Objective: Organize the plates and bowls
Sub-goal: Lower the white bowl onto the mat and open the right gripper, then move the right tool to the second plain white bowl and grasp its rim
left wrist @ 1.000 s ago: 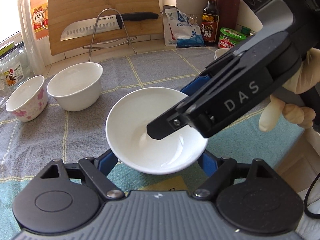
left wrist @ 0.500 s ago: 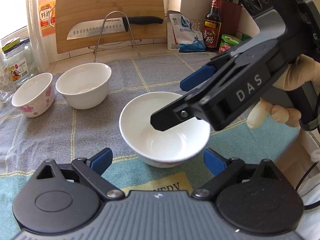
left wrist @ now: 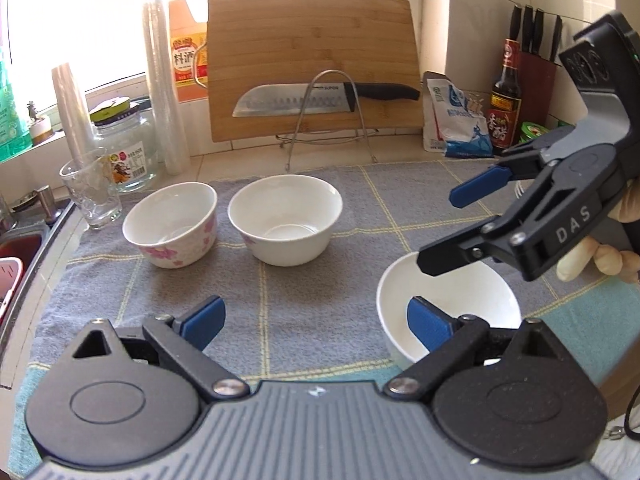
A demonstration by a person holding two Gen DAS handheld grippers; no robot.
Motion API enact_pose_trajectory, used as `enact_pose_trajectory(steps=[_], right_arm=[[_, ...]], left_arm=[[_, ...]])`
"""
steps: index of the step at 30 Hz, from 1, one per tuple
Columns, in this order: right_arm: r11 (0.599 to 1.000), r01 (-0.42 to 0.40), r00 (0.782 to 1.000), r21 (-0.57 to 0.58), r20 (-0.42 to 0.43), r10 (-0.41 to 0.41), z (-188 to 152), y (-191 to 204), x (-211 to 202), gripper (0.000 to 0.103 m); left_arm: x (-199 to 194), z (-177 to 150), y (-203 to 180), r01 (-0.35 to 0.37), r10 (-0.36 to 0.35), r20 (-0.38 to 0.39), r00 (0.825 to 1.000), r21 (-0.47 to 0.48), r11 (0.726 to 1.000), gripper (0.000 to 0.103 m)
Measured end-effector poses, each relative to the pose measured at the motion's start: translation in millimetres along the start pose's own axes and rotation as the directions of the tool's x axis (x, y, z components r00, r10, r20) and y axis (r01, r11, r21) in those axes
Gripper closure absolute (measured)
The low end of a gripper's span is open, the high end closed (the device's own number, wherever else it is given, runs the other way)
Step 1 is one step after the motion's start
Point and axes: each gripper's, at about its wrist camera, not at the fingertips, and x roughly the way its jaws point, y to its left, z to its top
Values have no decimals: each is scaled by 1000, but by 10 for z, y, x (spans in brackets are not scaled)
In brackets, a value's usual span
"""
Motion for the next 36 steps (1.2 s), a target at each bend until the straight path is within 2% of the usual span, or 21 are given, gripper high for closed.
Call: enact_pose_trajectory(steps=[5, 12, 17, 36], right_arm=[[1000, 3, 1000, -19, 5, -3, 126, -40, 51, 0], [999, 0, 1000, -35, 2, 0, 363, -141, 184, 0], [998, 12, 1000, -57, -8, -13, 528, -191, 341, 0], [998, -56, 996, -32, -68, 54, 841, -344, 1023, 2]], left_arm=[[170, 90, 160, -47, 47, 20, 999, -16, 999, 6], [509, 171, 273, -69, 69, 29, 997, 3, 998, 6], [725, 200, 303, -43, 43, 14, 999, 18, 999, 6], [1133, 293, 312, 30, -29, -14, 999, 65, 997, 8]])
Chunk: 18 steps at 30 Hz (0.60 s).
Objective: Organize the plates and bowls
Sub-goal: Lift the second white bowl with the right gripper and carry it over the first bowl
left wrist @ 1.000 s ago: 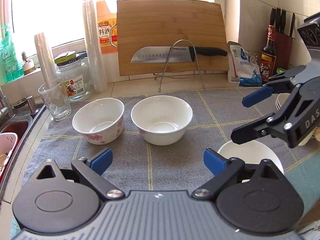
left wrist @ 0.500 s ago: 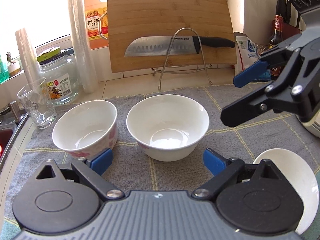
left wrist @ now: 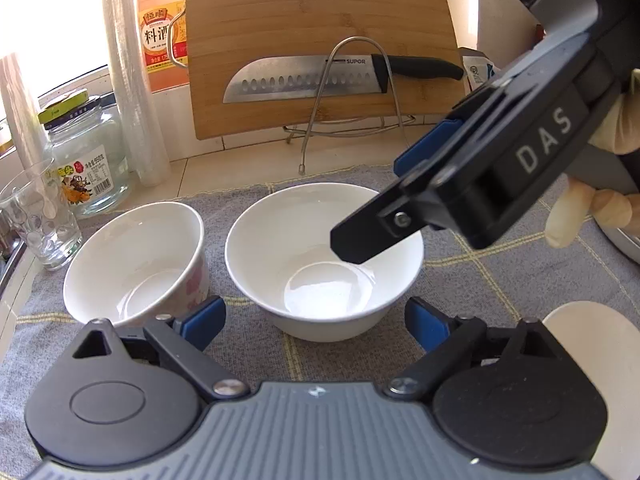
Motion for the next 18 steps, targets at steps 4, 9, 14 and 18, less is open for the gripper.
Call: enact_pose_trajectory(steps=[4, 9, 14, 18], right_arm=[[1000, -15, 1000, 2, -11, 15, 32, -25, 108, 7], [1000, -26, 999, 7, -24, 26, 52, -44, 214, 12], [999, -46, 999, 22, -21, 47, 64, -67, 260, 22], [998, -62, 998, 24, -21, 63, 80, -72, 265, 26]], left_arm=[[23, 16, 4, 7, -7, -2, 1000, 3, 1000, 9], [40, 32, 10, 10, -10, -3, 1000, 10, 1000, 11], [50, 47, 13, 17, -17, 2, 1000, 17, 1000, 14], [57, 50, 13, 20, -20, 3, 1000, 19, 1000, 15]])
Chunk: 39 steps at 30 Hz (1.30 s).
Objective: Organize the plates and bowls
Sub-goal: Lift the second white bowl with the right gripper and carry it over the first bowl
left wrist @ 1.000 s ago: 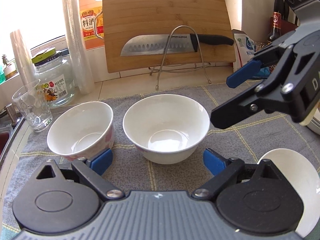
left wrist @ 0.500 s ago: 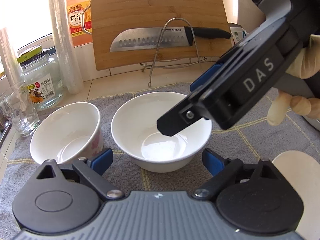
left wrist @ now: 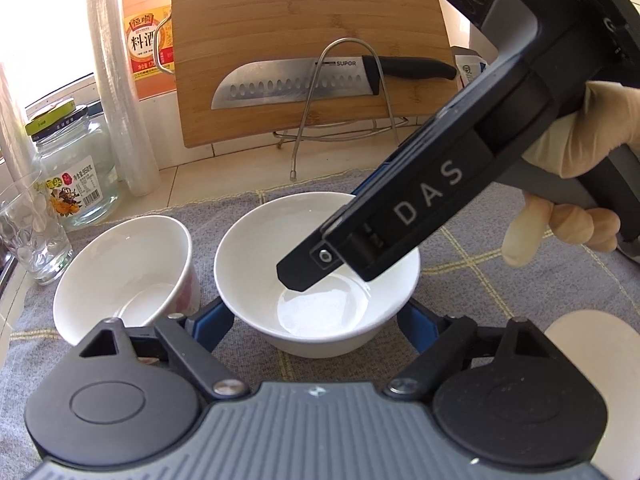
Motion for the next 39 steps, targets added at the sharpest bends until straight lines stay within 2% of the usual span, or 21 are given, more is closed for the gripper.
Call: enact_pose_trajectory(steps=[10, 17, 25, 39], right_arm=[[1000, -12, 1000, 18, 0, 12, 2, -6, -50, 27], [999, -25, 1000, 35, 18, 24, -41, 40, -229, 27], [996, -51, 998, 69, 39, 48, -103, 103, -505, 27], [999, -30, 998, 18, 52, 29, -387, 453, -1021, 26]], left_arm=[[-8, 9, -9, 5, -5, -17, 1000, 12, 1000, 15], [-100, 32, -62, 30, -29, -29, 999, 19, 999, 15], [-316, 45, -189, 38, -37, -22, 999, 30, 999, 15], [-762, -45, -506, 53, -53, -13, 999, 20, 998, 15]])
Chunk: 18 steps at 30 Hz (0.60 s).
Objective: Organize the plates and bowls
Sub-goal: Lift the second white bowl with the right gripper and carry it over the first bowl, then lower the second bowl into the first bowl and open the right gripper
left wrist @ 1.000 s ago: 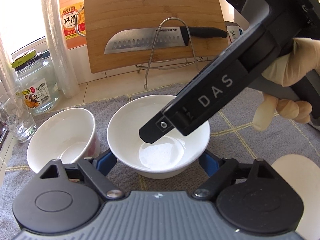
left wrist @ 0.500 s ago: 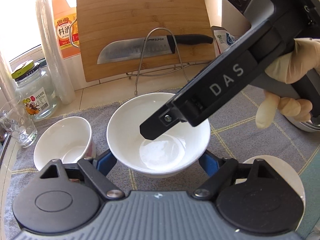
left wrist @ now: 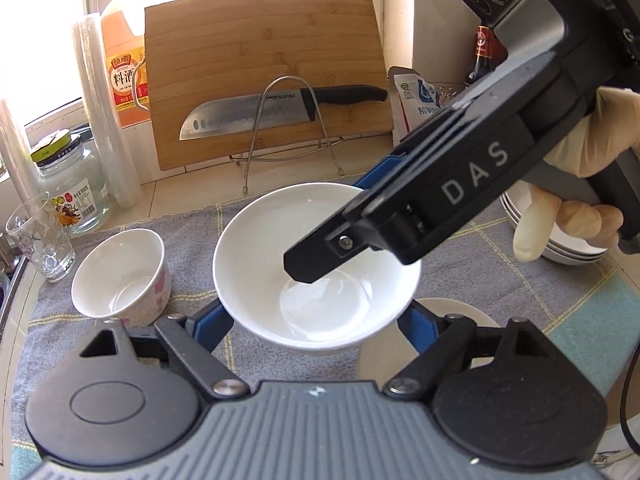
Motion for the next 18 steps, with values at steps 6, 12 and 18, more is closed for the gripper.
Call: enact_pose_trajectory(steps=[6, 12, 18], right_arm=[[1000, -2, 1000, -11, 4, 2, -141, 101, -187, 26], [1000, -7, 1000, -17, -2, 7, -307, 185, -318, 26], [1000, -6, 1000, -14, -4, 6, -451, 237, -410, 26]], left_arm=[[-168, -67, -167, -1, 1, 5, 1000, -2, 1000, 15], [-282, -144, -293, 8, -8, -5, 1000, -11, 1000, 15], [-356, -205, -393, 23, -23, -16, 1000, -10, 1000, 15]])
